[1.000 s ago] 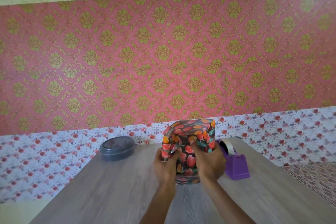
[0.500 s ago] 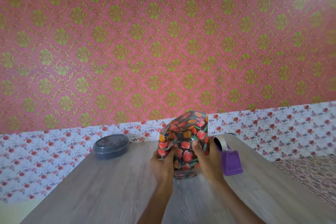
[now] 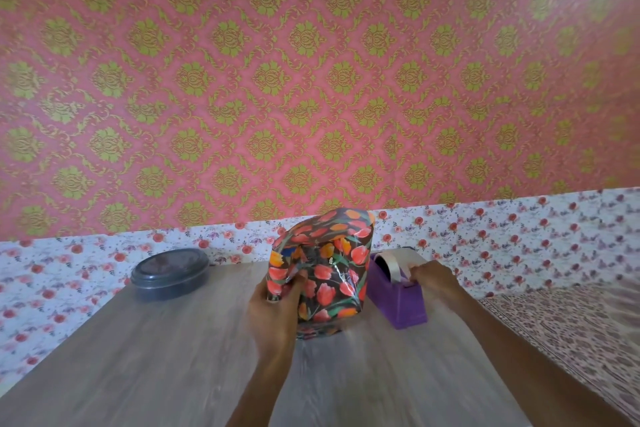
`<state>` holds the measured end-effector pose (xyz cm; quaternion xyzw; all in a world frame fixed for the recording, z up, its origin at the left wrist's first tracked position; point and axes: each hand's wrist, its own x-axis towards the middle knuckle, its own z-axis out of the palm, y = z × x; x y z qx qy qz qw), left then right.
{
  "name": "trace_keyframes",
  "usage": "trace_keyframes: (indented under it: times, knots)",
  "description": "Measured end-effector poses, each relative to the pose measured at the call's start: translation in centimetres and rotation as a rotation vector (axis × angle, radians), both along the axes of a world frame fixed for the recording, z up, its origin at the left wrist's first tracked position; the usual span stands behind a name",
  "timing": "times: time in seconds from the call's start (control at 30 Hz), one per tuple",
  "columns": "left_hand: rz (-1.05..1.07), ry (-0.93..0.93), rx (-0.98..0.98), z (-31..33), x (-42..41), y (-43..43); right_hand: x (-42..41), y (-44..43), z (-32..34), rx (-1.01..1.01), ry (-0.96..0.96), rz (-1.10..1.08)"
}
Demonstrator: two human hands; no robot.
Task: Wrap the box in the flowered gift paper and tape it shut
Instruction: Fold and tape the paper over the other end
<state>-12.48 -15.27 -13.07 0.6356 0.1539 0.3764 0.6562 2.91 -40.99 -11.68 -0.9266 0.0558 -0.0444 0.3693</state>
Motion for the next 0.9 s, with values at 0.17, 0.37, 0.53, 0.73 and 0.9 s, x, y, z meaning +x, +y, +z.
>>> trace_keyframes:
  times: [0.17, 0.37, 0.53, 0.73, 0.9]
  knots:
    - [0.018, -0.013, 0.03, 0.4, -0.2, -0.2, 0.3, 1.0, 1.3, 0.337, 0.378, -0.043]
    - [-0.006, -0.008, 0.016, 1.0, -0.6, -0.2, 1.3, 0.5, 1.2, 0.503, 0.365, 0.038]
    - [-0.015, -0.009, 0.002, 1.2, -0.5, -0.2, 0.6, 0.4, 0.7, 0.731, 0.301, 0.01]
    - [-0.016, 0.0, -0.016, 1.0, -0.1, -0.1, 0.3, -0.4, -1.1, 0.894, 0.202, -0.018]
    - [-0.025, 0.006, -0.015, 1.0, -0.1, 0.0, 1.0, -1.6, -2.8, 1.011, 0.165, -0.032]
